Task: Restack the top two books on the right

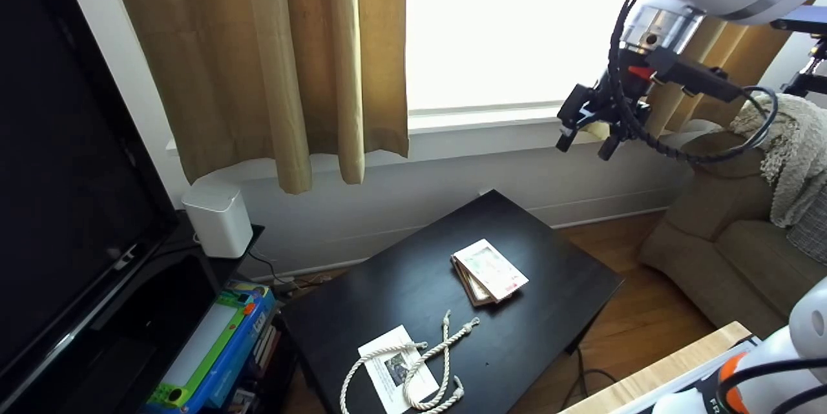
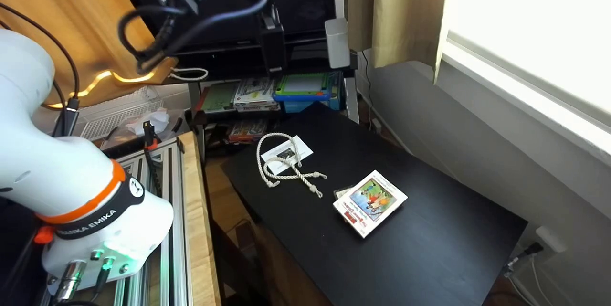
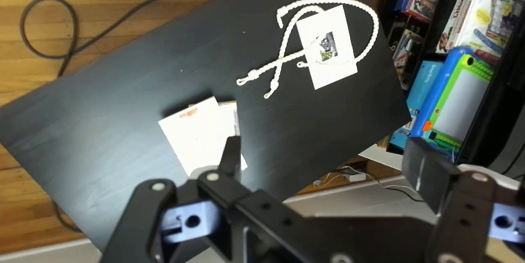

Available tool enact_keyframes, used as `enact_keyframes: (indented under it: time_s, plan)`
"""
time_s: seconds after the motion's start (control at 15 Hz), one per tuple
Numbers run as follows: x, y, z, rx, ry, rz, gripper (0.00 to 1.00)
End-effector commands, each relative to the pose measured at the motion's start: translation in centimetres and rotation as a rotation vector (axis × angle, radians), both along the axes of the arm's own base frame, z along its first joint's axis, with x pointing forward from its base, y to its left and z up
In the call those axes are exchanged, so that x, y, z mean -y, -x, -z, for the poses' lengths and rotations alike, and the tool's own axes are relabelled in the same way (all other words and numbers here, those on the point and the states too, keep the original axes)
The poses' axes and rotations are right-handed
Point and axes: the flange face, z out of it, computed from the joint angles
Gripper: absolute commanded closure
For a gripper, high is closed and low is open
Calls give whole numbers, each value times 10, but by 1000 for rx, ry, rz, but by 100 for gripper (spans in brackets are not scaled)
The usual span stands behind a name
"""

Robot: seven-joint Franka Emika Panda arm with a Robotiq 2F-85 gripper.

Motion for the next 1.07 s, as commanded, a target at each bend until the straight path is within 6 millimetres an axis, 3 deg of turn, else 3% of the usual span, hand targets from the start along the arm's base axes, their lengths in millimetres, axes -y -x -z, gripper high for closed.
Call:
enact_keyframes:
  time_s: [0.0, 0.27, 0.33, 0.53, 1.0]
  plan:
    - [12, -15, 55, 34, -87, -143, 0]
    - [31, -14, 111, -26, -199, -225, 0]
    - [25, -14, 90, -6, -142, -202, 0]
    - [33, -13, 113, -39, -173, -221, 0]
    - [33, -17, 112, -35, -171, -225, 0]
